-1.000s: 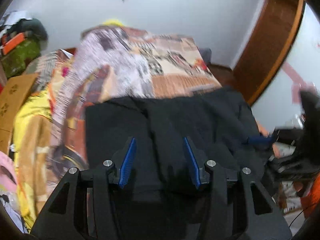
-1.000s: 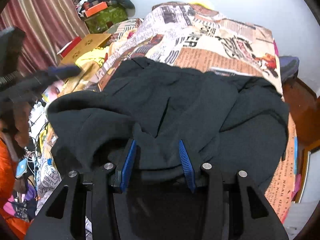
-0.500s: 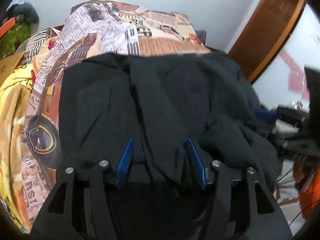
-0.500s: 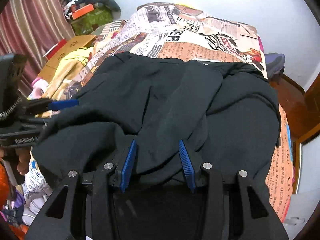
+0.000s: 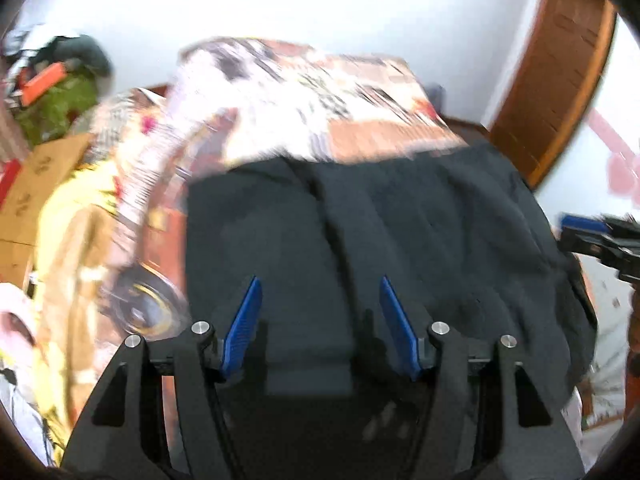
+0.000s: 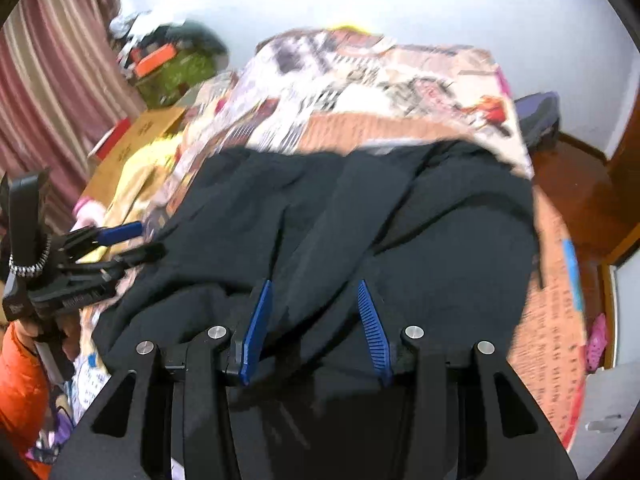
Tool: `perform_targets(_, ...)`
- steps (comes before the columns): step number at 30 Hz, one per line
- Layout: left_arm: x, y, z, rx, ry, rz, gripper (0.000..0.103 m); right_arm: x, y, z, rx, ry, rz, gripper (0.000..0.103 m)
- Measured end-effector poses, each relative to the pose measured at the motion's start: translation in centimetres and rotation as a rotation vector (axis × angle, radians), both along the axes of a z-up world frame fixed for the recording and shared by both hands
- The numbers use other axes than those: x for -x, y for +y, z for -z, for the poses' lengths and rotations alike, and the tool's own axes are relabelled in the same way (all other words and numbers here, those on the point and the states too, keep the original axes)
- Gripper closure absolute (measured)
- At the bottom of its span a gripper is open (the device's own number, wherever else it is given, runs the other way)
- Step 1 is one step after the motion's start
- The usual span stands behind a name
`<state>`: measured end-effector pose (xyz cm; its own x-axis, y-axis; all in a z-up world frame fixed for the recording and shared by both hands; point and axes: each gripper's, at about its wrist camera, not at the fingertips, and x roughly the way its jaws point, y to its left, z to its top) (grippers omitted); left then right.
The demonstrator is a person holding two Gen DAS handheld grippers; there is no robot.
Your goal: Fold large clothes
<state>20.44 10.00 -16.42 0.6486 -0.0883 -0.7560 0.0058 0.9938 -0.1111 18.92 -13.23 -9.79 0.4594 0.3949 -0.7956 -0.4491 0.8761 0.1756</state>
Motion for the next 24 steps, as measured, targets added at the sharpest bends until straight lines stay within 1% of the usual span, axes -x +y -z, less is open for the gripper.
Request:
perform_targets(2, -0.7, 1.8, -0.6, -0.008, -0.015, -0.06, 0.043, -0.9, -1.7, -0.9, -0.015, -0.023, 0.057, 0.062)
perform_targets(3, -1.1, 2.9, -0.7, 0.002, -0.014, -0.093, 0.043, -1.2, -2.3, -1.1, -0.019, -0.027, 0.079, 0.062)
perform_targets(6, -2.0, 5.9, -0.3, 0.059, 0.011, -0.151, 0.042, -2.5, -5.0, -1.4, -0.037, -0.018, 0.166, 0.062)
perform_targets(9, -2.6, 8.2, 0.8, 0.097, 0.044, -0.2, 0.042, -3.7, -7.2, -1.0, -0.049, 0.01, 0.239, 0.062)
perform_targets(12, -3.4, 9.8, 3.2, 0.169, 0.108, -0.221, 0.042, -4.6, -9.5, -0.1, -0.044, 0.039, 0.305, 0.062)
perform_targets(13, -3.5, 10.0, 3.8, 0.182, 0.124, -0.228, 0.042, -4.9, -10.2, 0.4, -0.043, 0.053, 0.325, 0.062)
perform_targets(16, -4.4, 10.9, 7.2, 0.237, 0.211, -0.261, 0.042, -5.5, -11.6, 1.7, -0.063, 0.107, 0.36, 0.062)
perform_targets(20, -5.3, 11.7, 10.6, 0.326, 0.289, -0.288, 0.042, -6.7, -12.9, 4.4, -0.139, 0.229, 0.385, 0.062)
perform_targets(22, -5.8, 12.3, 11.9, 0.386, 0.312, -0.302, 0.042, -7.1, -13.3, 5.7, -0.19, 0.288, 0.387, 0.062)
perform_targets(24, -6.2, 13.0, 13.2, 0.479, 0.325, -0.329, 0.042, -7.5, -13.4, 6.7, -0.238, 0.336, 0.39, 0.061)
